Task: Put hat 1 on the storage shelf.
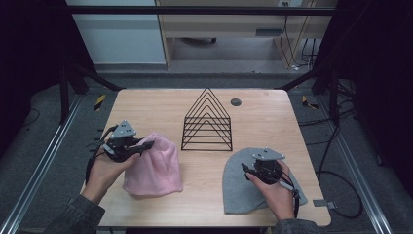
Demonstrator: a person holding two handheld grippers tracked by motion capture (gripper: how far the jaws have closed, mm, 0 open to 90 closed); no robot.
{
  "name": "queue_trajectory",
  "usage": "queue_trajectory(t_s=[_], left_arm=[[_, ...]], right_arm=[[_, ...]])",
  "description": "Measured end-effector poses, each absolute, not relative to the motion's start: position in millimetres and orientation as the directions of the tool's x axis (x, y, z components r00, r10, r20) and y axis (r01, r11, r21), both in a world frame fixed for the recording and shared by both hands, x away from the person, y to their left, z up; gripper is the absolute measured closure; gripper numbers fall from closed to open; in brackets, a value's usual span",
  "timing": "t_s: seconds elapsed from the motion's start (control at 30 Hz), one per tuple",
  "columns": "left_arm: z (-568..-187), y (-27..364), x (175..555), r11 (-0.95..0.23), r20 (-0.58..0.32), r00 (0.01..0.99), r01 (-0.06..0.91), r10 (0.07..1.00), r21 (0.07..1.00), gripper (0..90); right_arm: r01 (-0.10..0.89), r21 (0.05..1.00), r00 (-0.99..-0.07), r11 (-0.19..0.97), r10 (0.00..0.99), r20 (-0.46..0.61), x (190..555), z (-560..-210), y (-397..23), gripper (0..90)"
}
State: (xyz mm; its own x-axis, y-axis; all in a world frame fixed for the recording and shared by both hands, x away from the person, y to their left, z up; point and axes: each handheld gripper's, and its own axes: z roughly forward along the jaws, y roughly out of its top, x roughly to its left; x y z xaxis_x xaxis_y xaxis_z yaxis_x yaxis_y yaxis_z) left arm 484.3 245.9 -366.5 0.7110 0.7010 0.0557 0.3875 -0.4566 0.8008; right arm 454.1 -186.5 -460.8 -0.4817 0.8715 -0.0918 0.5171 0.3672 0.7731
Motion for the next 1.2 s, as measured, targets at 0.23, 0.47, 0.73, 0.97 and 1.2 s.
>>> queue_trajectory(t_s=[0.23, 0.47, 0.73, 0.97, 1.2], left_arm=[[-338, 240, 482, -0.459, 0.089, 0.720, 0.338, 0.688, 0.822, 76.8], [-306, 237, 492, -0.447, 0.111, 0.719, 0.296, 0.686, 0.844, 76.8], [-275, 226, 500, -0.410, 0.103, 0.729, 0.257, 0.677, 0.875, 76.5], [-267, 218, 497, -0.414, 0.111, 0.743, 0.236, 0.659, 0.879, 76.4], [-258, 223, 493, -0.398, 0.099, 0.749, 0.231, 0.656, 0.888, 76.4]], right_arm=[[0.494, 0.774, -0.502, 0.395, 0.857, -0.116, 453, -457, -179, 37.9], [0.416, 0.797, -0.632, 0.439, 0.770, -0.094, 449, -436, -130, 38.1], [0.343, 0.844, -0.750, 0.412, 0.661, -0.017, 459, -404, -70, 38.2], [0.335, 0.862, -0.766, 0.380, 0.642, 0.015, 477, -400, -43, 36.7], [0.343, 0.854, -0.800, 0.392, 0.598, 0.046, 491, -400, -23, 56.2]])
